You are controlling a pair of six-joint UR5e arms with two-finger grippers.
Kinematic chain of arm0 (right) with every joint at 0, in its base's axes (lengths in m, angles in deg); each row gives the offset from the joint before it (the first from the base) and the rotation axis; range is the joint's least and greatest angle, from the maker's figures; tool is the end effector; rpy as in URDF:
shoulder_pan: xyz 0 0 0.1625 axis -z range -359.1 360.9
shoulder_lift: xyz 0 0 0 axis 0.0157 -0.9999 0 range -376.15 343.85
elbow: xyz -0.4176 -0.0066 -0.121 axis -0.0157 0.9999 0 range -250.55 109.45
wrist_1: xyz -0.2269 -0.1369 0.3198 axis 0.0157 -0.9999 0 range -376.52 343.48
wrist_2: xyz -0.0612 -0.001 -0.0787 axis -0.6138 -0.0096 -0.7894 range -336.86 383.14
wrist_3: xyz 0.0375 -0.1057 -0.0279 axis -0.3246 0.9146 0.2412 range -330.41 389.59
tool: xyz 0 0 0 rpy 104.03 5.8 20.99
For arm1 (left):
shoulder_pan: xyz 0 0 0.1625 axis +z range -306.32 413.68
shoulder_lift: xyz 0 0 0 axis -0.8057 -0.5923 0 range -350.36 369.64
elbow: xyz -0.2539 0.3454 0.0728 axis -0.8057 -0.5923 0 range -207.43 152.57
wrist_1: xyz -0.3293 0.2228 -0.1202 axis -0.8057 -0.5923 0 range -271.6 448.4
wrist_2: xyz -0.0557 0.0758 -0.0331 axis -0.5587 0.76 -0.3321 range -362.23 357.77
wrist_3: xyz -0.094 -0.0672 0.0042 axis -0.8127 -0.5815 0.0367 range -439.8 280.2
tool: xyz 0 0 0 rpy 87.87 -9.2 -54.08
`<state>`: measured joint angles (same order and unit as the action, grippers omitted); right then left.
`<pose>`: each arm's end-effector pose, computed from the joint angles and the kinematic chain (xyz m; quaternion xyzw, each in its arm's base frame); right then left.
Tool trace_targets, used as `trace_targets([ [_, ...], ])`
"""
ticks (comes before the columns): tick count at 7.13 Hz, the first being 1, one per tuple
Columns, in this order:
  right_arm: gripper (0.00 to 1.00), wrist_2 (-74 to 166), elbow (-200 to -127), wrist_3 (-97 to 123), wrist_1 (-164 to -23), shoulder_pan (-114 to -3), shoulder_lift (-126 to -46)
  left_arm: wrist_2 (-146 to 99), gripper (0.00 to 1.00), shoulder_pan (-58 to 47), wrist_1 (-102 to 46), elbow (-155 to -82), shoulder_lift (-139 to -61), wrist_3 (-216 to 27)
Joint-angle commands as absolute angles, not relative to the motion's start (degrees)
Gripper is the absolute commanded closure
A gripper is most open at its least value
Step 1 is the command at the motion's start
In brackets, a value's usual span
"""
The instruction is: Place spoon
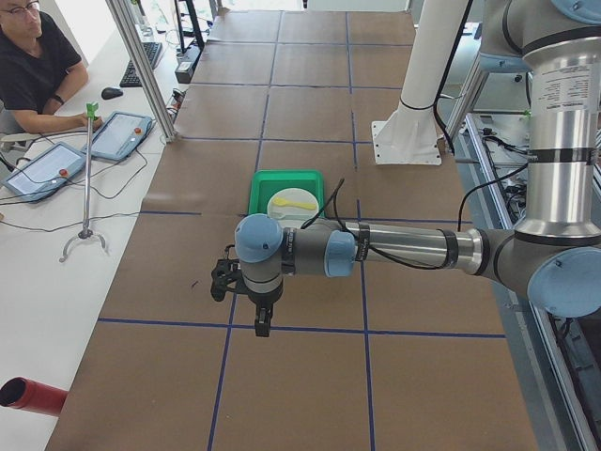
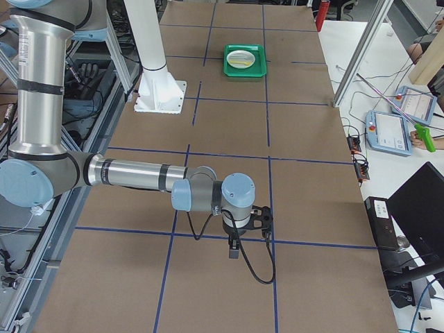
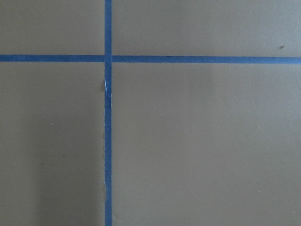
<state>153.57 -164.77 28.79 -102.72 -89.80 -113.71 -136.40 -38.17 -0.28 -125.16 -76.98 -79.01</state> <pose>0.0638 -0.4352 0.7036 0.0035 -0.3455 0.0108 0.9383 -0.0679 -0.4686 0.6443 0.0331 0.3752 0.0013 0.9264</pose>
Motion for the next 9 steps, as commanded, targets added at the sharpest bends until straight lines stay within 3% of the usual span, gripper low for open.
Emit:
trace_targets([
  [1,0.0,153.57,-164.77,28.8,-102.75,-89.8,-113.71,-136.18,0.0,-35.47,-3.16,-128.22,-77.9,-84.14],
  [5,0.0,153.57,-164.77,28.8,-102.75,-89.8,-113.71,-135.83,0.0,-16.95,-3.8,-142.27,-80.79,-109.27],
  [9,0.0,153.57,-164.77,28.8,-102.75,-89.8,-113.71,-126.02,0.0,1.67,-3.62,-142.05,-91.5,-129.37],
])
